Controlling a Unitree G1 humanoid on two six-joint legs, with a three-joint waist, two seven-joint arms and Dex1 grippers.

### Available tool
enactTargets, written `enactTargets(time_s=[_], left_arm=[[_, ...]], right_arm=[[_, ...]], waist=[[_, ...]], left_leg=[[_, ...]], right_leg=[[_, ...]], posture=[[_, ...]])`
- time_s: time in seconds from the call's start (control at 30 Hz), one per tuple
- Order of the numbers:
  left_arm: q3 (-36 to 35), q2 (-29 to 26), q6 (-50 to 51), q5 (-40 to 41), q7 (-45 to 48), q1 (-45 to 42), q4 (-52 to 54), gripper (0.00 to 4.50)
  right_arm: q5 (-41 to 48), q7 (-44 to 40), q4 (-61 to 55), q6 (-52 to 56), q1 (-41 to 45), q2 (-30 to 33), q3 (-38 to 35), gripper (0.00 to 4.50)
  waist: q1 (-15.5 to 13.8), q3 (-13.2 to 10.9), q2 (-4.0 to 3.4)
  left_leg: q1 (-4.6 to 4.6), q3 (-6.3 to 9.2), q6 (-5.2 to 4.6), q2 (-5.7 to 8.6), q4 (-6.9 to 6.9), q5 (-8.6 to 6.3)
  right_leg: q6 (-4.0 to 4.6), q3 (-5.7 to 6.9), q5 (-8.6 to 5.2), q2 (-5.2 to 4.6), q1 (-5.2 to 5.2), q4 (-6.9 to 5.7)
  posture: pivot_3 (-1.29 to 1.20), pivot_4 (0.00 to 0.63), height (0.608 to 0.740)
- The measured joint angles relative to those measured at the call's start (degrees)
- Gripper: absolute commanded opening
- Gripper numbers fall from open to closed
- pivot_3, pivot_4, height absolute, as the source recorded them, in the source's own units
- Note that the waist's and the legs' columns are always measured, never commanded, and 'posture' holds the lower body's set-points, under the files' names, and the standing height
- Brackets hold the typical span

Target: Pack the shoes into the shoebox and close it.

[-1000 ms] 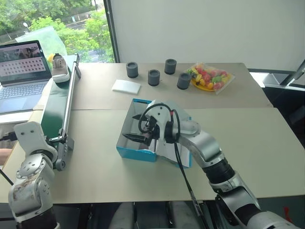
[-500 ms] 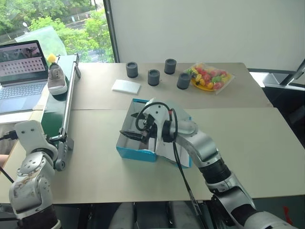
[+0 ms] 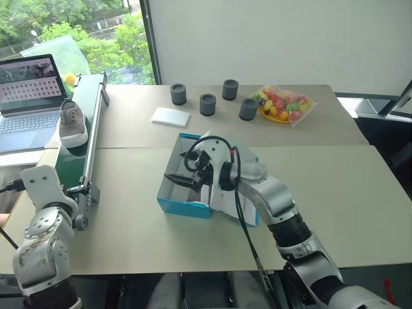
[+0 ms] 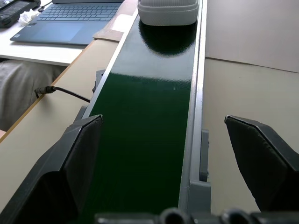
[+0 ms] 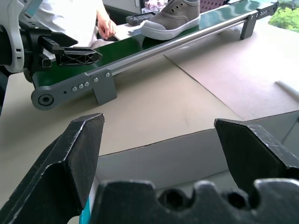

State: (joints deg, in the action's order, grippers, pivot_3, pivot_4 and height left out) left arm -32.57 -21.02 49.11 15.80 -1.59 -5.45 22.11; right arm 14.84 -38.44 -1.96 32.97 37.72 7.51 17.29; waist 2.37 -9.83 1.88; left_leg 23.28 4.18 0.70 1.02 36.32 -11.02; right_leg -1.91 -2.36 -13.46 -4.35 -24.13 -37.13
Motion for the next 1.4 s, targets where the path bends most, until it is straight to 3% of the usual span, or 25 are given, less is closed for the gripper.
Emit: enactTargets(time_s=[1.07, 1.17, 1.2, 1.3, 1.4], left_arm=[[-0.60, -1.40, 4.07, -1.20, -0.67, 0.07, -2.86, 4.50], [-0.81, -1.20, 4.69, -1.04, -0.66, -0.38, -2.87, 3.79], [-0.89, -1.04, 4.77, -0.98, -0.67, -0.48, -2.87, 3.35], [-1.01, -0.90, 4.91, -0.94, -0.65, -0.55, -2.87, 2.96], [-1.01, -0.89, 4.95, -0.94, -0.64, -0.57, -2.87, 2.88]], right_arm=[[1.07, 2.01, -2.13, 4.28, -0.33, -1.08, -2.24, 4.48], [1.26, 2.16, -2.15, 4.35, -0.13, -1.08, -2.38, 4.50], [1.30, 2.22, -2.15, 4.36, -0.04, -1.08, -2.49, 4.50], [1.72, 2.39, -2.16, 4.36, 0.22, -1.07, -2.62, 4.50], [1.95, 2.51, -2.17, 4.46, 0.23, -1.02, -2.65, 4.50]], waist=[[0.03, 0.00, 0.00], [0.03, 0.00, 0.00], [0.03, 0.00, 0.00], [-0.10, 0.00, 0.00], [-0.12, 0.00, 0.00]], left_leg=[[-0.03, 0.01, 0.00, 0.00, 0.00, 0.00], [-0.03, 0.00, 0.00, 0.00, 0.00, 0.00], [-0.03, 0.00, 0.00, 0.00, 0.00, 0.00], [-0.03, 0.01, 0.01, 0.00, 0.00, 0.01], [-0.05, 0.01, 0.05, 0.00, 0.00, 0.03]], right_leg=[[0.00, 0.00, 0.00, -0.01, 0.01, -0.02], [0.00, 0.00, 0.00, -0.01, 0.00, -0.02], [0.00, 0.00, 0.00, 0.00, 0.00, -0.02], [0.01, 0.00, 0.00, 0.00, 0.01, -0.04], [0.02, 0.00, 0.01, 0.00, 0.02, -0.05]], posture=[[0.00, 0.150, 0.726], [0.00, 0.150, 0.726], [0.00, 0.150, 0.726], [0.00, 0.150, 0.726], [0.00, 0.150, 0.726]])
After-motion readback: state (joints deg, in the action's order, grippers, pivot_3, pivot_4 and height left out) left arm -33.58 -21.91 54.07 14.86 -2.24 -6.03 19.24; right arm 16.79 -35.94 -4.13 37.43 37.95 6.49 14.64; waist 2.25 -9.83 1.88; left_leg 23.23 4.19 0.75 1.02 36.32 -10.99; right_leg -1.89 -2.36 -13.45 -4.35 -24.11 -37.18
